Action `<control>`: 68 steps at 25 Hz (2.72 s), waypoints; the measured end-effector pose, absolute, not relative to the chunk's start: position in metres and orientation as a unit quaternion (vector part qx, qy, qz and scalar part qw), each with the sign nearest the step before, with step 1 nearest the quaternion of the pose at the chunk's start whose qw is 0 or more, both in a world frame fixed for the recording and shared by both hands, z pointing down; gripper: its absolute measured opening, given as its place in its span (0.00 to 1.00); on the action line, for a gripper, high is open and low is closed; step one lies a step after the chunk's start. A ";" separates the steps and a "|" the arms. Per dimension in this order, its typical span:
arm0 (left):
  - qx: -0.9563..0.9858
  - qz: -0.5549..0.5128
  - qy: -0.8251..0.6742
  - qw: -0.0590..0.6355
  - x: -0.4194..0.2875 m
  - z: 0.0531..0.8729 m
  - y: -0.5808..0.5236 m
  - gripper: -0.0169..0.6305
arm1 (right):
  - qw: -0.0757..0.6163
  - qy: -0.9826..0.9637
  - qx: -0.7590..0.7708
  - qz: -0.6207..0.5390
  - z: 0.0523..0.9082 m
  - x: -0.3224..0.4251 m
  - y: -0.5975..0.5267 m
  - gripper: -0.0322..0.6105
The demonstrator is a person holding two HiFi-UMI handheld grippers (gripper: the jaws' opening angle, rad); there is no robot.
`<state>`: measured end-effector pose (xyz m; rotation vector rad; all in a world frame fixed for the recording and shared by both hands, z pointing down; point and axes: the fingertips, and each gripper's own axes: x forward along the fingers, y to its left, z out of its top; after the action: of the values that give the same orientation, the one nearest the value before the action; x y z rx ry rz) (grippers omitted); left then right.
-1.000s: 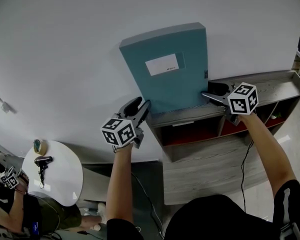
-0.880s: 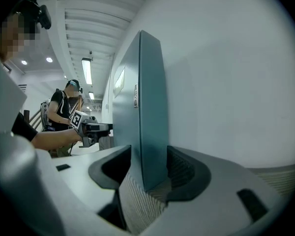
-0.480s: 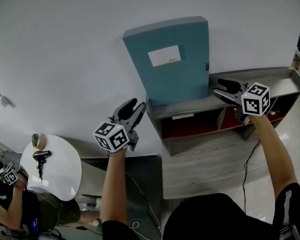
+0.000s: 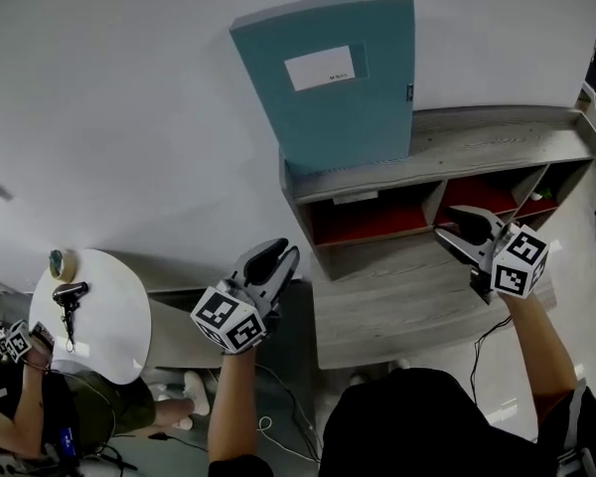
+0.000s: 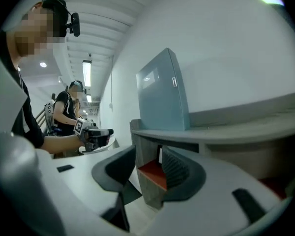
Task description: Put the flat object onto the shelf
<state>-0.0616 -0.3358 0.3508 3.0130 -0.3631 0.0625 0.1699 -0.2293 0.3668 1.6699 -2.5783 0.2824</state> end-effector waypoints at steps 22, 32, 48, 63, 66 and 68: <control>0.955 0.033 -0.140 0.259 -0.068 0.564 -0.156 0.06 | 0.033 -0.719 0.657 0.224 0.525 0.118 -0.110 0.05; 0.958 0.041 -0.182 0.218 -0.004 0.549 -0.093 0.05 | 0.012 -0.726 0.656 0.206 0.523 0.166 -0.043 0.05; 0.963 0.052 -0.231 0.126 0.157 0.527 0.098 0.05 | 0.030 -0.735 0.664 0.136 0.524 0.321 0.131 0.05; 0.963 0.050 -0.257 0.069 0.174 0.519 0.149 0.05 | -0.009 -0.691 0.709 0.141 0.533 0.385 0.214 0.05; 0.953 0.054 -0.291 0.060 0.155 0.521 0.131 0.05 | 0.001 -0.689 0.715 0.121 0.522 0.396 0.214 0.05; 0.948 0.052 -0.308 0.060 0.145 0.519 0.123 0.05 | 0.008 -0.688 0.716 0.115 0.517 0.399 0.213 0.05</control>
<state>0.1452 0.1229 0.5194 2.8696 -0.9328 0.1587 0.3986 0.2132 0.5167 2.2393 -2.1520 0.3588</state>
